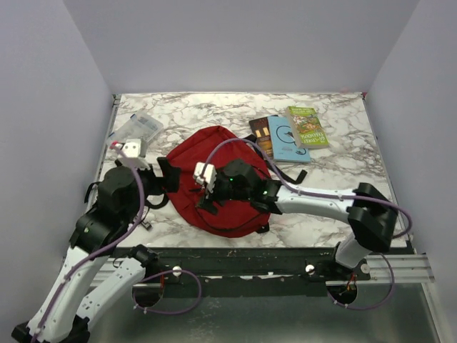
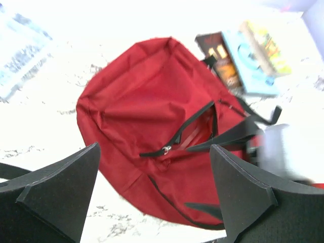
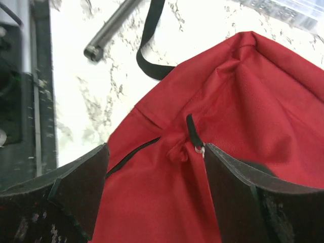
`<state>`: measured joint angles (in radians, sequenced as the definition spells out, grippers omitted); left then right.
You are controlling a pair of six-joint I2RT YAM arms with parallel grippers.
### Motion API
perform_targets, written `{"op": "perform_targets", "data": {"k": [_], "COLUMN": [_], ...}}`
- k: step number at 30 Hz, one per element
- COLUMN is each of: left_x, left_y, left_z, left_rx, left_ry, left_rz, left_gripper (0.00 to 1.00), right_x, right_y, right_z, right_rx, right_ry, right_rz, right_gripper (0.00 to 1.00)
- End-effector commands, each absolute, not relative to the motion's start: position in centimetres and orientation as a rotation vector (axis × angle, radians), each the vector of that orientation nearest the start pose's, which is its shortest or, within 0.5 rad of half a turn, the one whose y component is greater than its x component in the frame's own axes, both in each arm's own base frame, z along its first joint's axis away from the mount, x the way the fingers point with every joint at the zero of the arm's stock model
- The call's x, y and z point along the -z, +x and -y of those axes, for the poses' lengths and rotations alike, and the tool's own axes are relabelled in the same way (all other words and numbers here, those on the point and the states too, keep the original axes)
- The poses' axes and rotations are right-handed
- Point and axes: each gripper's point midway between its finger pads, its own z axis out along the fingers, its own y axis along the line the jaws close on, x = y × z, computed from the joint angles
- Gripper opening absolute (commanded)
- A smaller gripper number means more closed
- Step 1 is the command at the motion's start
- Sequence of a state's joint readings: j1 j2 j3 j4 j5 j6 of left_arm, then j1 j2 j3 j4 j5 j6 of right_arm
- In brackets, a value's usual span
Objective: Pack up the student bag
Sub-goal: Zip the student bag at the center of the board.
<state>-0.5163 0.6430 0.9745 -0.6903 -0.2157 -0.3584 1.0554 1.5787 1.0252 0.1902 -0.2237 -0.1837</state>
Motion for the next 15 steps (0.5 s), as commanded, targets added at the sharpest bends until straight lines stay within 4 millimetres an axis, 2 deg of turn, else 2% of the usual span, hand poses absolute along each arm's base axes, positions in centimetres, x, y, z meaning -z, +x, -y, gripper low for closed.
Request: {"op": "perform_targets", "data": {"k": [1,3,8,13,15], "left_x": [-30.7,-31.0,-30.6,-30.2,-30.1], "left_y": [21.0,20.4,19.6,19.3,19.1], "left_z": [7.7,7.5,7.0,7.3,7.3], "left_rx": [0.39,0.405,0.41,0.435,0.442], "left_ry": [-0.101,-0.103,-0.101,-0.091,-0.093], "left_rz": [-1.792,-1.766,-1.745,-1.751,-1.749], "left_gripper": [0.91,0.91,0.92,0.92,0.92], "right_x": [-14.2,-13.2,-10.8,-7.8,-7.0], "right_y": [23.0,24.4,26.1,27.3,28.4], "right_z": [-46.0,-46.8,-47.7,-47.6,-47.5], "right_rx": [-0.563,-0.49,-0.358,-0.218,-0.133], "right_ry": [-1.555,-1.549,-1.594,-1.647,-1.622], "right_rz": [-1.392,-1.395,-1.37,-1.365,-1.386], "right_gripper": [0.77,0.76,0.74,0.72,0.7]}}
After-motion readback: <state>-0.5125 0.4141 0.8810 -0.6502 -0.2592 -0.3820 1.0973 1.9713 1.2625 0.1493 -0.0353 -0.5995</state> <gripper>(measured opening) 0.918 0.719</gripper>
